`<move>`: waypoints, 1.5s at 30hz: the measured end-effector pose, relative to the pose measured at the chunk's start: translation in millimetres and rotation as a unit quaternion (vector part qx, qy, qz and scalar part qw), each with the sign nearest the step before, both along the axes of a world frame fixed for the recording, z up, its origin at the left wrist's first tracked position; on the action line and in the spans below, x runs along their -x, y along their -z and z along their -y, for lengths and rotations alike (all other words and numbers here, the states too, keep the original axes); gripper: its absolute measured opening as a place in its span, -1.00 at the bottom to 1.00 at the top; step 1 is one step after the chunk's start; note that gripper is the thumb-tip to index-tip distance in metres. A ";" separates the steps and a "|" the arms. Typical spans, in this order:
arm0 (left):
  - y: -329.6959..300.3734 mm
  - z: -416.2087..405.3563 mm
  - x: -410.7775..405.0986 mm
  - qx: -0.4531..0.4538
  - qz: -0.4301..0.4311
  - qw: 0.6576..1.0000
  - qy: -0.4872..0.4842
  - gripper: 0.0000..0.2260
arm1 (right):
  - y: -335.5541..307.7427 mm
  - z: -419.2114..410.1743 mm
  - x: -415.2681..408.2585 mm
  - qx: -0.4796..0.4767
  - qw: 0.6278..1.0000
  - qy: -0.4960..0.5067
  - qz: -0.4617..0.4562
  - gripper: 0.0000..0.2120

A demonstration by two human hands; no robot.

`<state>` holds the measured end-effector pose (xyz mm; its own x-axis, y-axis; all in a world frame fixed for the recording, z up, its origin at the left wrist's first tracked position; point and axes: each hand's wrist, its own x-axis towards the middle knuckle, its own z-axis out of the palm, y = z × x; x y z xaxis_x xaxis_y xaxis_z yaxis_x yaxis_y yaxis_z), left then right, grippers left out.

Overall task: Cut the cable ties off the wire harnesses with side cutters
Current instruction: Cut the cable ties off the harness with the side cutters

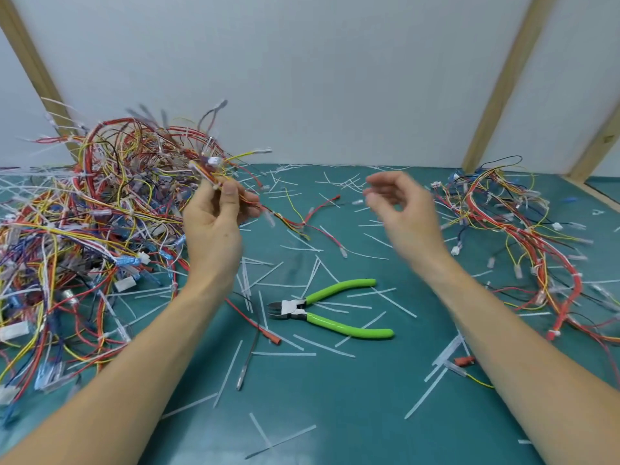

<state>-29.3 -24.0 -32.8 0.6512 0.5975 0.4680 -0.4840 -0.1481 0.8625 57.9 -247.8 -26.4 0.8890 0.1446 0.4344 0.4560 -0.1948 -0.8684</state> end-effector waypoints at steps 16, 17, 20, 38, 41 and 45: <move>2.5 26.3 13.3 -0.375 -0.062 0.916 0.130 -0.77 | 6.0 -38.6 43.7 -0.029 0.983 -0.178 -0.044 -0.58; 5.0 28.6 13.4 -0.414 -0.061 0.901 0.115 -0.80 | 4.7 -38.2 42.9 -0.026 0.984 -0.173 -0.048 -0.68; 11.2 35.2 13.2 -0.455 -0.057 0.883 0.104 -0.73 | 1.7 -36.9 41.3 -0.041 0.984 -0.156 -0.075 -0.88; 32.3 19.9 2.5 -0.387 -0.217 0.895 0.040 -0.61 | -14.0 -0.3 6.5 -0.454 0.783 -0.245 -0.348 -0.78; 32.5 21.8 2.3 -0.395 -0.200 0.895 0.056 -0.67 | -13.3 1.2 8.1 -0.393 0.794 -0.293 -0.360 -0.74; 22.3 19.1 3.9 -0.323 -0.137 0.936 -0.021 -0.74 | -7.9 -2.4 8.2 -0.237 0.887 -0.250 -0.307 -0.70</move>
